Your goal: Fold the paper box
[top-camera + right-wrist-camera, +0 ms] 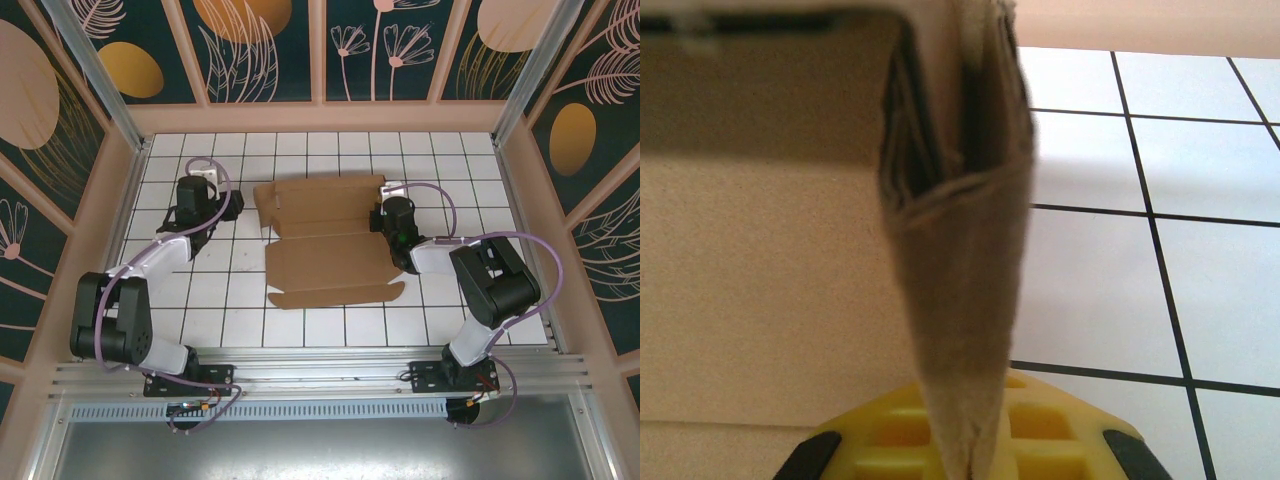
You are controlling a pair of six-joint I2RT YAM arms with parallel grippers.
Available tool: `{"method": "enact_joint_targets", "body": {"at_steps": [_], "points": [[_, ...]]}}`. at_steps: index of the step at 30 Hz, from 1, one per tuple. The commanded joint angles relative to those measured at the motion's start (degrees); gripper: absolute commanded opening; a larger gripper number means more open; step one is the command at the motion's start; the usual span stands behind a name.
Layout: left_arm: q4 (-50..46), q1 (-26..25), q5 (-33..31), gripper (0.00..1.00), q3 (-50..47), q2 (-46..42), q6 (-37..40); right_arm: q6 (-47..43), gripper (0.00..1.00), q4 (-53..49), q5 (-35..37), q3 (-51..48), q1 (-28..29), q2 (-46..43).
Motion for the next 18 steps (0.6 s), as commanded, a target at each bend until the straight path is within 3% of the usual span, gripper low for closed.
{"method": "enact_joint_targets", "body": {"at_steps": [1, 6, 18], "points": [[-1.06, 0.19, -3.03, 0.44, -0.85, -0.48, 8.90, 0.46, 0.00, -2.28, -1.61, 0.84, -0.14, -0.43], [0.54, 0.19, 7.12, 0.43, -1.26, 0.10, 10.63, 0.57, 0.00, -2.36, -1.94, 0.99, -0.09, -0.43], [2.04, -1.42, 15.34, 0.42, -0.70, 2.05, 13.57, 0.75, 0.00, -2.66, -1.97, 1.03, -0.13, -1.28]]}}
